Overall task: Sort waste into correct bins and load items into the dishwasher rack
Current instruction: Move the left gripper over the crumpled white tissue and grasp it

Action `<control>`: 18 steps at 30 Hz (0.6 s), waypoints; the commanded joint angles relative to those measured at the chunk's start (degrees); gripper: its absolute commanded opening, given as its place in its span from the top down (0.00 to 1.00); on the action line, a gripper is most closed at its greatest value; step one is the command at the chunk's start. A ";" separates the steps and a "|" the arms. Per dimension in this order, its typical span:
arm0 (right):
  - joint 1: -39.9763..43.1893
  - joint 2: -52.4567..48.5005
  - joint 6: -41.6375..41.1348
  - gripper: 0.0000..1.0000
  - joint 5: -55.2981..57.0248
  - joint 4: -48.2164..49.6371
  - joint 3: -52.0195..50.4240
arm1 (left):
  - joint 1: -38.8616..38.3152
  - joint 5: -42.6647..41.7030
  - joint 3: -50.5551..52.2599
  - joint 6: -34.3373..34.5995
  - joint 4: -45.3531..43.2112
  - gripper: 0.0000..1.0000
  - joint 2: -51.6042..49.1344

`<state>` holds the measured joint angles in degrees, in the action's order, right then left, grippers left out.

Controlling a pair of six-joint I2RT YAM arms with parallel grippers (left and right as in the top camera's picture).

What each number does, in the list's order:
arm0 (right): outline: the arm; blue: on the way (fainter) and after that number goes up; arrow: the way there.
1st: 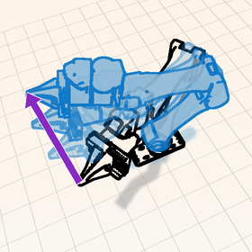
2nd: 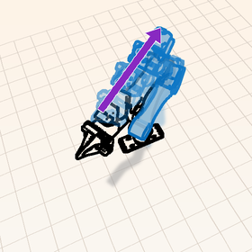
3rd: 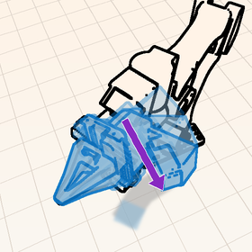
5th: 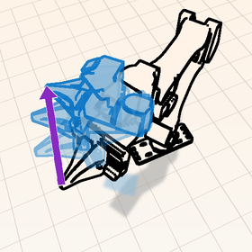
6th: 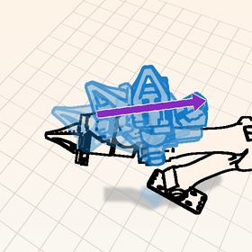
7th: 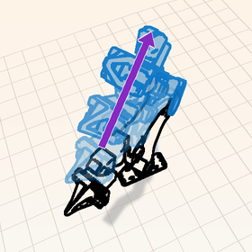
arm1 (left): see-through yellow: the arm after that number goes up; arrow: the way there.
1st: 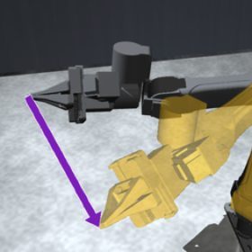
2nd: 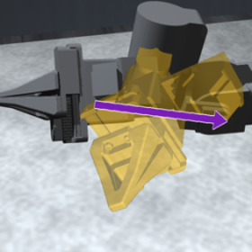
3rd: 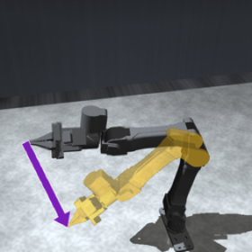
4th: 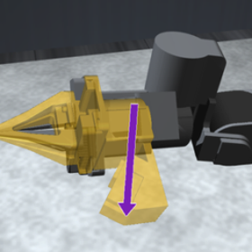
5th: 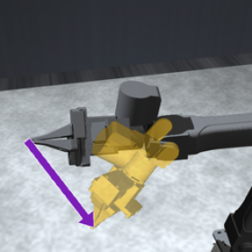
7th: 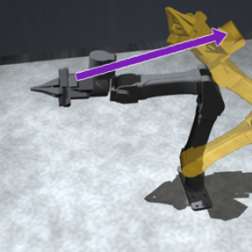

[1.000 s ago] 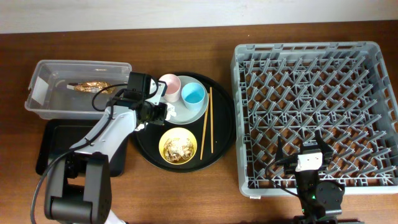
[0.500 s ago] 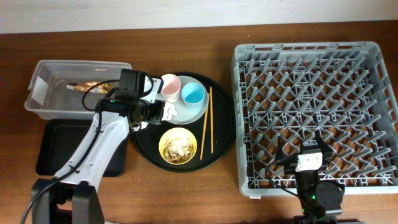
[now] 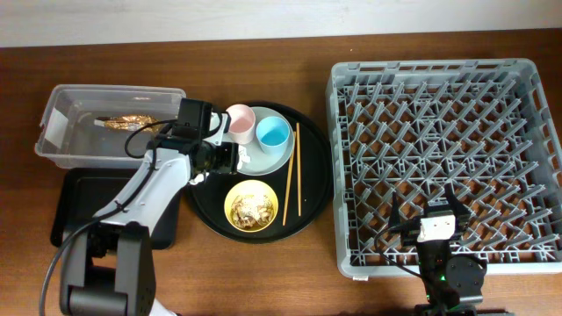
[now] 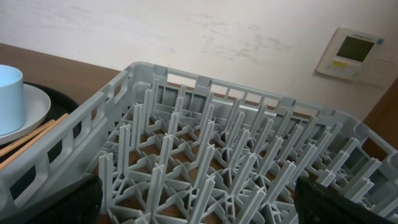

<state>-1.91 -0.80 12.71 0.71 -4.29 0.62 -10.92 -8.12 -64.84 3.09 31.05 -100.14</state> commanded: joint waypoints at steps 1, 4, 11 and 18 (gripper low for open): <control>-0.33 0.33 0.37 0.02 -0.09 -0.37 -0.31 | -0.55 0.42 -0.79 0.81 -1.05 0.35 -1.90; -0.33 0.33 0.37 0.02 -0.09 -0.37 -0.31 | -0.83 0.42 -0.79 0.81 -1.70 0.37 -3.74; -0.33 0.33 0.37 0.02 -0.09 -0.37 -0.31 | -0.81 0.42 -0.81 0.79 -2.51 0.92 -4.31; -0.33 0.33 0.37 0.02 -0.09 -0.37 -0.31 | -0.39 0.44 -1.55 0.11 2.86 1.00 5.29</control>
<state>-1.91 -0.80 12.69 0.71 -4.29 0.62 -11.55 -7.92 -65.19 4.10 32.29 -101.91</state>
